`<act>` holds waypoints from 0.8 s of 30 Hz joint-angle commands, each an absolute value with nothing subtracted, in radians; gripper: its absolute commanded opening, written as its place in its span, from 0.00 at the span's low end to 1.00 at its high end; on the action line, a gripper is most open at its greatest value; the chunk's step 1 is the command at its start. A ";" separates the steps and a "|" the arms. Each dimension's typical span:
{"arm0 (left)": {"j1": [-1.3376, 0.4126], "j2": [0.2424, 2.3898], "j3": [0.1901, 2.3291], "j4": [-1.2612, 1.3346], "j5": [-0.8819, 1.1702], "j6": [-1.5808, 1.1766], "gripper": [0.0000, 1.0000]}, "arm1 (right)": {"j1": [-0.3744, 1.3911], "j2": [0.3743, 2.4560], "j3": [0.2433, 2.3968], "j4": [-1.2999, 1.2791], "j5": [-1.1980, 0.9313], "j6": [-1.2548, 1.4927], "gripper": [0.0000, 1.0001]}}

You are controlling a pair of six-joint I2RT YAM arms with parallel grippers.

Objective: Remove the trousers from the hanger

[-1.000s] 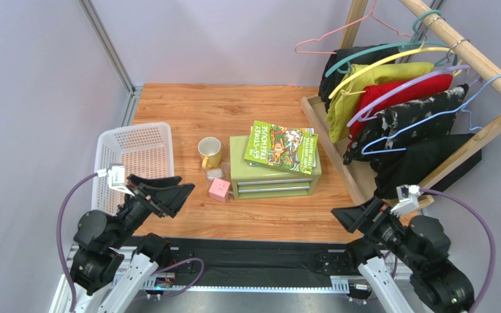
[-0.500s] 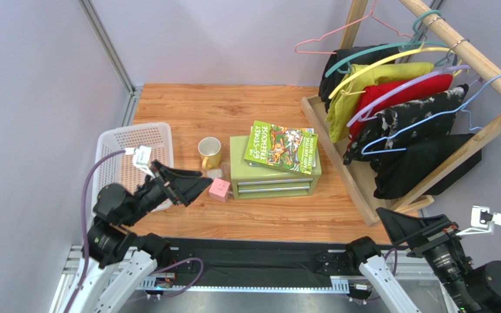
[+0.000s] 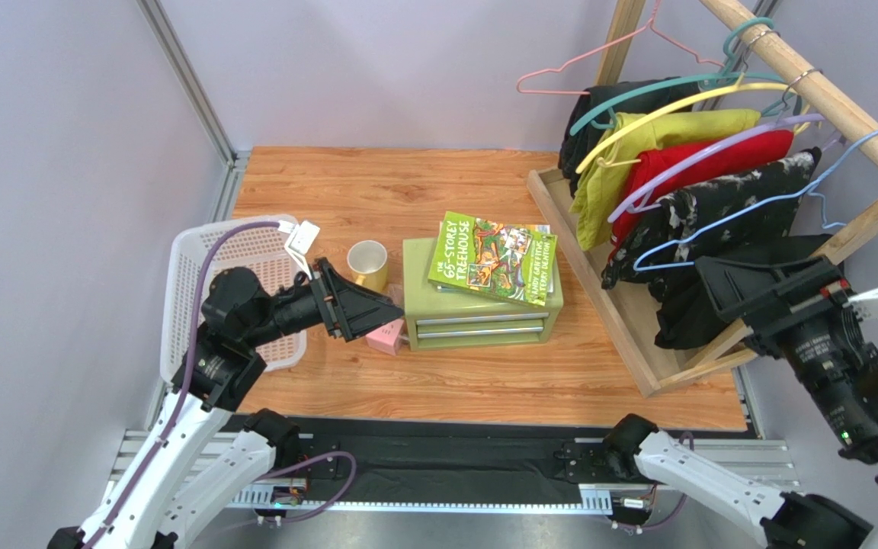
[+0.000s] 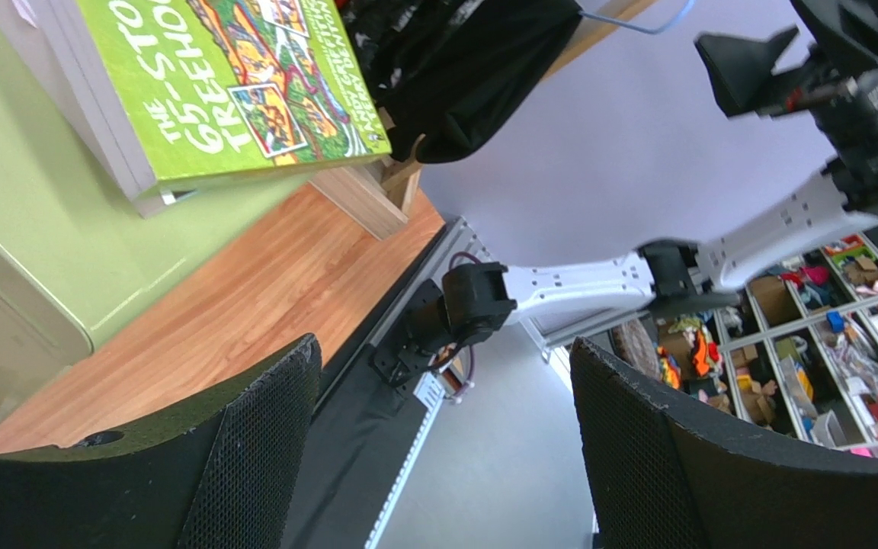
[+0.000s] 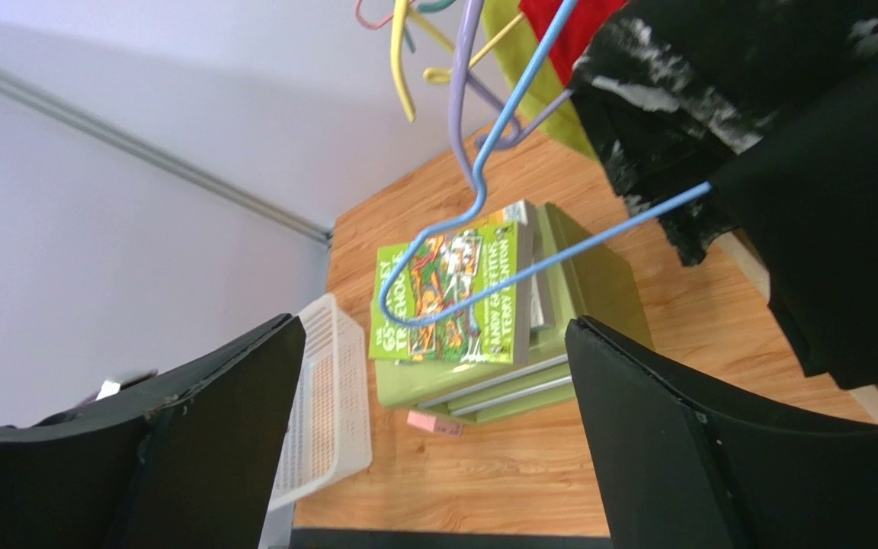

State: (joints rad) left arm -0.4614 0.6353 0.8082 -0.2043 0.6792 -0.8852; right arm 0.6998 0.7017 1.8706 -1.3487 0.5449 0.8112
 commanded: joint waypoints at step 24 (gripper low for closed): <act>-0.465 0.439 0.813 -0.431 0.782 -0.825 0.85 | 1.120 0.936 1.853 -1.238 1.413 0.917 0.84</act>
